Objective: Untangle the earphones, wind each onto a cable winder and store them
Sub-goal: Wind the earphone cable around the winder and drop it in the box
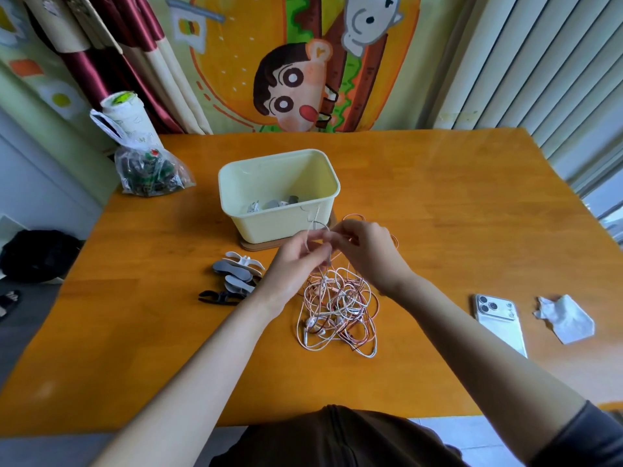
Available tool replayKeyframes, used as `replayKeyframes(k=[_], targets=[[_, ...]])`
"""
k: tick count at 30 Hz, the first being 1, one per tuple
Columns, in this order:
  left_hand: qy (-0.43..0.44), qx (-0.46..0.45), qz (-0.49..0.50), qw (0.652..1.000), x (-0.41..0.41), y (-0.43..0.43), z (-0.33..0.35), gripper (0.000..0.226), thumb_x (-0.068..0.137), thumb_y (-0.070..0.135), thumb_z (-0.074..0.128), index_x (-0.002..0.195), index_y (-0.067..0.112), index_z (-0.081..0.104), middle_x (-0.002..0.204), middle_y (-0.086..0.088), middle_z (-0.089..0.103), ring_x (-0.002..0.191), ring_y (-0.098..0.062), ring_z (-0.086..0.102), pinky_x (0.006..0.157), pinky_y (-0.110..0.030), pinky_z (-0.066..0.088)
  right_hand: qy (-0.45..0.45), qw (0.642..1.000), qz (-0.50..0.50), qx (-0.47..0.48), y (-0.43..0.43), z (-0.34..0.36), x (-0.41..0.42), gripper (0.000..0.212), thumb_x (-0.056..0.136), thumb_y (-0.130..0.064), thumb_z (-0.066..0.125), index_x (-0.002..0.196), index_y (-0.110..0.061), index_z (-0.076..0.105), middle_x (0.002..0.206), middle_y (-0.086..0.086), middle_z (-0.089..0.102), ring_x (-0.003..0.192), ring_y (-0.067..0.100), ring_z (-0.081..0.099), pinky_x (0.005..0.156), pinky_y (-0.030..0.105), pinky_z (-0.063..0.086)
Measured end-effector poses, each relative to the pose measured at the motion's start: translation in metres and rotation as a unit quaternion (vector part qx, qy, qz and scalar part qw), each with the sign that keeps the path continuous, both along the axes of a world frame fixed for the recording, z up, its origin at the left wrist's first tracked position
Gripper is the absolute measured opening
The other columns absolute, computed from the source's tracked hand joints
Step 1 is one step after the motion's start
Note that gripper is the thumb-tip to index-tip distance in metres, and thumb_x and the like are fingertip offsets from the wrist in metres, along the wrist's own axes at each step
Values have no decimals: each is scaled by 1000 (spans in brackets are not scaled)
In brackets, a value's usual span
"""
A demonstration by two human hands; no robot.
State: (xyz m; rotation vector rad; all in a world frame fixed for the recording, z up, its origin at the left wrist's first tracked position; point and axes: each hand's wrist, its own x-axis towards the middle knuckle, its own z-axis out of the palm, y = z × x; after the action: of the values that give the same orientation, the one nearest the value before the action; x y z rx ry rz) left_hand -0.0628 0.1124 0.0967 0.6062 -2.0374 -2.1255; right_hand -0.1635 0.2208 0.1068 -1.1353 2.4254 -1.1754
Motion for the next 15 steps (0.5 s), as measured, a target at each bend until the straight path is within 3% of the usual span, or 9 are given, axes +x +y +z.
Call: replayKeyframes(k=[5,7,10,15], targets=[[21,-39,-3,999,0,1,1,15,94,6,55,107,11,60,77,-1,65,73,-5,64,72,-15,49,-24,999,-35,-31,3,8,-6,20,92,-25,60,75,-16,65,64,-9,62,46,1,51,47,15,37],[17,-66,38,997,0,-6,-1,12,94,5,55,98,14,63,76,0,64,70,-4,62,70,-15,50,-21,998,-52,-24,4,5,-9,20,92,-24,59,79,-13,68,69,-4,66,43,6,45,45,18,33],[-13,-89,101,991,4,-20,-7,12,95,8,53,94,16,61,79,0,63,71,-10,62,68,-18,51,-17,997,-76,-21,9,3,-18,16,94,-16,55,89,-12,70,74,-3,67,44,-1,48,46,11,33],[-84,-211,80,971,15,-35,-26,12,95,9,55,101,15,64,82,2,62,73,-12,58,66,-19,47,-19,994,-107,5,20,0,-30,9,94,-11,53,97,-13,61,72,-8,66,41,-4,49,43,9,33]])
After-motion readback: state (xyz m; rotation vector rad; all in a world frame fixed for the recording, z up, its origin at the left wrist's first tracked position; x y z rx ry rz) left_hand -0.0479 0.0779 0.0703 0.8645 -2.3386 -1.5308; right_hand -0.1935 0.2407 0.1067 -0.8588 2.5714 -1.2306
